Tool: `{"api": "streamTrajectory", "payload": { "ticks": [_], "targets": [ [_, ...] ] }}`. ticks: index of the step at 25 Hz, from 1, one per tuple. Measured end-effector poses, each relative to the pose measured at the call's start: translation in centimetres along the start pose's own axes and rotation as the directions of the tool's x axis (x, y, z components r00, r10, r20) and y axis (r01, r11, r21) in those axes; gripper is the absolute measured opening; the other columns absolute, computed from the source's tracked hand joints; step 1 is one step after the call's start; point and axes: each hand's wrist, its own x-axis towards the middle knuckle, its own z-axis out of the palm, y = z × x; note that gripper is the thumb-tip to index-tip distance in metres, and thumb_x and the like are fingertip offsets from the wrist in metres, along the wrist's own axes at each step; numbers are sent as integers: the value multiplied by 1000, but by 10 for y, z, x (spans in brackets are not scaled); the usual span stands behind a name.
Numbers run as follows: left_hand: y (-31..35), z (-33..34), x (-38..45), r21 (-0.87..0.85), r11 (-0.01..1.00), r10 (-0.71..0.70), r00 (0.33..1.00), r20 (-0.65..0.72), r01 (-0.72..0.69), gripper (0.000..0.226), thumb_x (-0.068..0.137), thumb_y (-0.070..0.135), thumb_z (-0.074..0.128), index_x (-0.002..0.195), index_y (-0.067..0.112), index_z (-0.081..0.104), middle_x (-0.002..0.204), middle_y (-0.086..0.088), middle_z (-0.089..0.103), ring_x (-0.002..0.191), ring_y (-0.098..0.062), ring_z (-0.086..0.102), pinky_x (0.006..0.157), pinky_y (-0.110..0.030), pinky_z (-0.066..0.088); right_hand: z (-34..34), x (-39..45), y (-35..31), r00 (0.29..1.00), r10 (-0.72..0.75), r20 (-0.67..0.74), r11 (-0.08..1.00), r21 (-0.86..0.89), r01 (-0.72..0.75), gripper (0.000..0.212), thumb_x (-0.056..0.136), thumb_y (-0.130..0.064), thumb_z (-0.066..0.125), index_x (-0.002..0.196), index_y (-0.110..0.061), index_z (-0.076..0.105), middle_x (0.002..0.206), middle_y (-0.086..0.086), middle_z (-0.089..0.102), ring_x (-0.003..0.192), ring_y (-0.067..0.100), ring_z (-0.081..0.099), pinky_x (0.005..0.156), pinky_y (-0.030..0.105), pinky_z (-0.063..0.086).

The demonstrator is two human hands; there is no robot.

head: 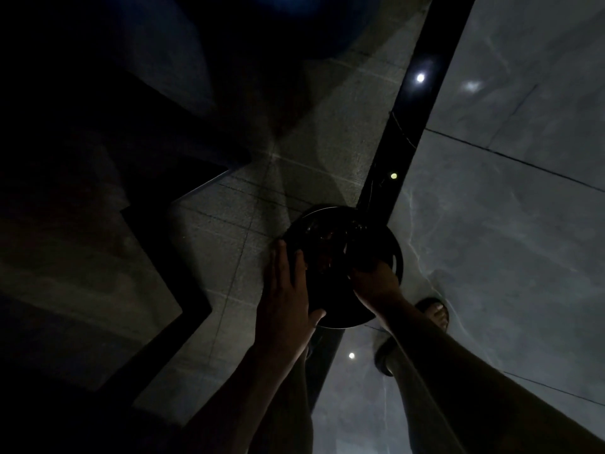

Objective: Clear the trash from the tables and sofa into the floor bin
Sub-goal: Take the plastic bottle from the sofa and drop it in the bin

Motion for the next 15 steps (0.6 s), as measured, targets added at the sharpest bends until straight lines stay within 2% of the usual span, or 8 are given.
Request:
{"api": "streamTrajectory", "payload": {
  "ticks": [2, 4, 7, 9, 11, 15],
  "targets": [
    [4, -13, 1, -22, 999, -39, 999, 34, 39, 115, 72, 51, 78, 156, 22, 3, 165, -3, -11, 152, -27, 8, 113, -41, 36, -18, -10, 11, 997, -43, 61, 998, -51, 46, 26, 90, -28, 62, 114, -19, 68, 104, 2, 73, 91, 16, 67, 71, 21, 47],
    [10, -30, 2, -23, 995, -92, 993, 76, 94, 111, 73, 50, 78, 155, 22, 9, 164, -6, 3, 147, -29, 25, 110, -42, 42, -40, -27, 17, 990, -97, 101, 984, -138, 110, 23, 91, -21, 61, 113, -19, 69, 107, 4, 74, 99, 19, 70, 84, 30, 55],
    [24, -62, -7, 5, 984, -177, 975, 137, 178, 106, 72, 49, 78, 152, 19, 15, 151, -10, 36, 131, -30, 47, 97, -44, 48, -83, -58, 19, 990, -130, 55, 960, -243, 140, 19, 92, -22, 59, 107, -21, 71, 105, 3, 74, 88, 18, 71, 82, 35, 57],
    [36, -84, -24, 34, 990, -143, 980, 141, 140, 96, 73, 50, 76, 149, 21, 24, 141, -9, 49, 125, -30, 53, 92, -43, 49, -115, -82, 16, 995, -84, 50, 942, -321, 96, 18, 92, -26, 58, 104, -22, 70, 107, 5, 72, 83, 17, 64, 77, 31, 53],
    [47, -110, -45, 66, 993, -106, 983, 150, 97, 84, 76, 51, 71, 144, 22, 32, 138, -7, 51, 123, -29, 53, 91, -41, 48, -144, -109, 9, 997, -22, 71, 936, -349, 46, 18, 93, -27, 57, 104, -19, 69, 111, 9, 70, 86, 19, 62, 76, 31, 52],
    [59, -169, -103, -49, 988, -135, 969, 206, 148, 68, 78, 47, 70, 136, 21, 46, 133, -6, 55, 120, -28, 56, 90, -36, 47, -186, -175, -26, 995, -54, 85, 951, -300, 77, 29, 94, -29, 56, 116, -13, 67, 119, 13, 66, 105, 29, 64, 91, 38, 53]
  ]
}}
